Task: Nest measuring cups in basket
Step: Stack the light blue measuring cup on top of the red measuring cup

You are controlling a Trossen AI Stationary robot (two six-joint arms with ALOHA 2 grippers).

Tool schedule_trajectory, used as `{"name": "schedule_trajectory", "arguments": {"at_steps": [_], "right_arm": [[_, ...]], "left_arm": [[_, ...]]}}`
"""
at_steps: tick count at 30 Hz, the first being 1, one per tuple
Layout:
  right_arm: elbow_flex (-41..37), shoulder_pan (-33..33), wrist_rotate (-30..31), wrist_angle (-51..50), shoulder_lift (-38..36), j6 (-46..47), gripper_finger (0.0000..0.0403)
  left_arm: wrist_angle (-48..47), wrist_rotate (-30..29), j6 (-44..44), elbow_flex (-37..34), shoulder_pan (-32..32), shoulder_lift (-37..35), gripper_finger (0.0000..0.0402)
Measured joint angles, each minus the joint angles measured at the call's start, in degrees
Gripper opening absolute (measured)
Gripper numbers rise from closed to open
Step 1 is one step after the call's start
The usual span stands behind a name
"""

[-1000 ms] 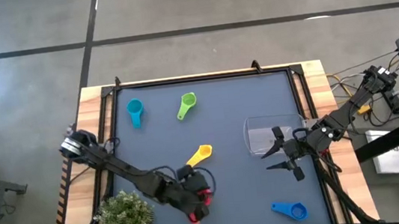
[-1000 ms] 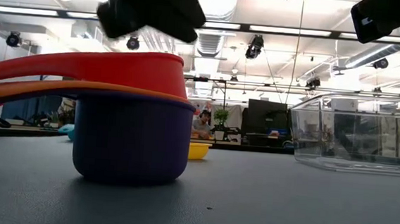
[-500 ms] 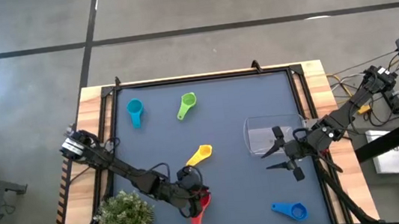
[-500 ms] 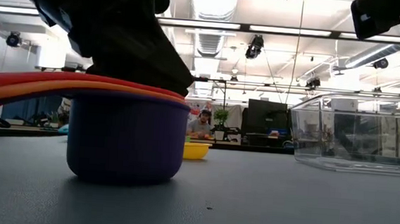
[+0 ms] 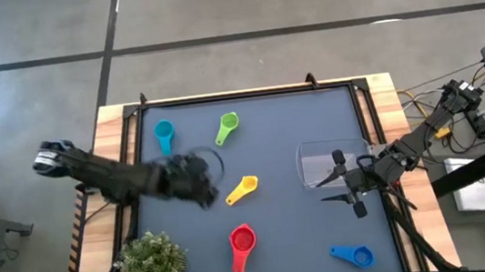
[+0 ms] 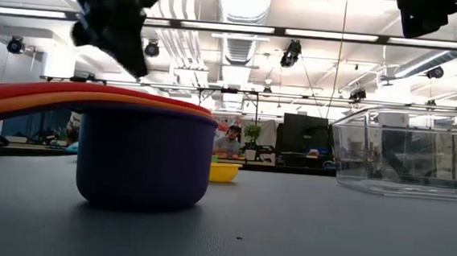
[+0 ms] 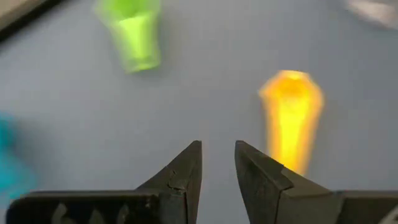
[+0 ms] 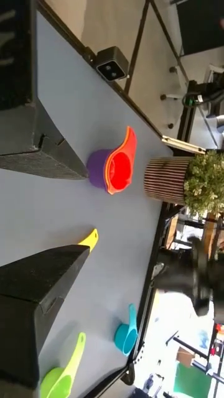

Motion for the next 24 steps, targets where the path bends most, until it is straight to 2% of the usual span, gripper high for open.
{"name": "schedule_trajectory", "arguments": {"at_steps": [2,5,8,15,18,24], "right_arm": [[0.00,-0.02,0.00,0.03,0.00,-0.43,0.0171],[0.00,-0.12,0.02,0.08,0.00,-1.31,0.0171],[0.00,-0.17,0.09,0.33,-0.18,-2.19,0.0171],[0.00,-0.17,2.06,0.42,-2.32,-3.93,0.0171],[0.00,-0.17,2.05,-1.08,-3.71,-3.82,0.0171],[0.00,-0.17,2.05,-3.03,-5.60,-3.27,0.0171]], "left_arm": [[-4.51,0.16,-1.65,0.00,4.86,-3.42,0.0079],[-7.01,0.48,0.48,0.00,13.04,-6.80,0.0079],[-6.90,5.41,6.07,-0.02,22.34,-8.14,0.0087],[-6.86,14.68,16.64,-0.09,42.27,-5.77,0.0152],[-6.83,17.27,19.01,-0.09,47.03,-3.71,0.0184],[-6.61,17.79,20.88,-0.09,48.58,2.16,0.0220]]}}
